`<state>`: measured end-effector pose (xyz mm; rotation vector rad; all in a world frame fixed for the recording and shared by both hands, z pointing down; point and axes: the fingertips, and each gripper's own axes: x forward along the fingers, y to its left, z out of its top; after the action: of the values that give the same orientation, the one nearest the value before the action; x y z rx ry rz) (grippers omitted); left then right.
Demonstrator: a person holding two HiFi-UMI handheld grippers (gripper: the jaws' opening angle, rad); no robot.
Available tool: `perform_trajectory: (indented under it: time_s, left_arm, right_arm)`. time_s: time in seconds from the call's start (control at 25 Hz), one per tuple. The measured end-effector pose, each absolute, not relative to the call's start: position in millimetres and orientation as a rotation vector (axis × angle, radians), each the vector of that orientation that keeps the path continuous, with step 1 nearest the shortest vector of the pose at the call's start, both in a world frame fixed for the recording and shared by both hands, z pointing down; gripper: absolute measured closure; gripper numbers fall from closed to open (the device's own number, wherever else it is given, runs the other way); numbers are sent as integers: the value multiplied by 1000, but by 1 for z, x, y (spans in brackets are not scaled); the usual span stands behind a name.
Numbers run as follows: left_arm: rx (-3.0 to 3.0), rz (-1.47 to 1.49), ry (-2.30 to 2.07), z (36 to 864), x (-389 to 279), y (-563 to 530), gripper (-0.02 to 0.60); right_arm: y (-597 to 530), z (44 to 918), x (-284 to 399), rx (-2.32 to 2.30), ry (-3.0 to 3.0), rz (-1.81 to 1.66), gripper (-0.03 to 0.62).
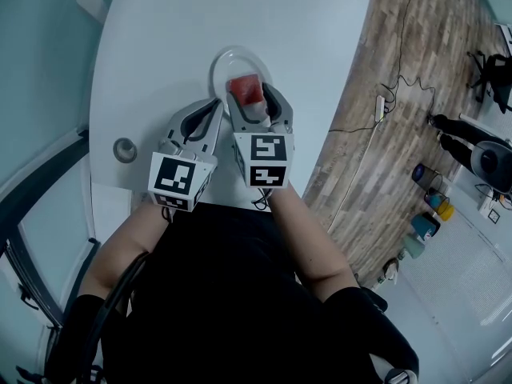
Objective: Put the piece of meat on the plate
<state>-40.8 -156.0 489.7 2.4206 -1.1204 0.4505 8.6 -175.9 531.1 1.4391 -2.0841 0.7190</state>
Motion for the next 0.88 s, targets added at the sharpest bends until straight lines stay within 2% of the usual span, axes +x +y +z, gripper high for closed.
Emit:
perform_trajectory:
  time_s: [0.04, 0.12, 0.16, 0.32, 0.6, 0.88]
  left_arm:
    - [2425, 448, -1122, 487, -41, -156, 578]
    - [2434, 445, -1124, 482, -40, -156, 578]
    - [2439, 444, -1125, 479, -39, -156, 578]
    - [2454, 435, -1131, 472, -39, -156, 578]
    - [2486, 410, -1151, 456, -36, -150, 578]
    - [2517, 374, -1177, 436, -34, -145, 578]
  right_arm:
    - [-176, 528, 10, 1453, -2086, 715, 317]
    - [-176, 519, 15, 1490, -2084, 695, 406]
    - [-177, 514, 18, 1503, -2087, 687, 425]
    - [-178, 499, 20, 1529, -2119, 684, 455]
    - [-173, 476, 28, 1596, -2122, 601, 584]
    - [-161, 446, 30, 1623, -2180, 540, 589]
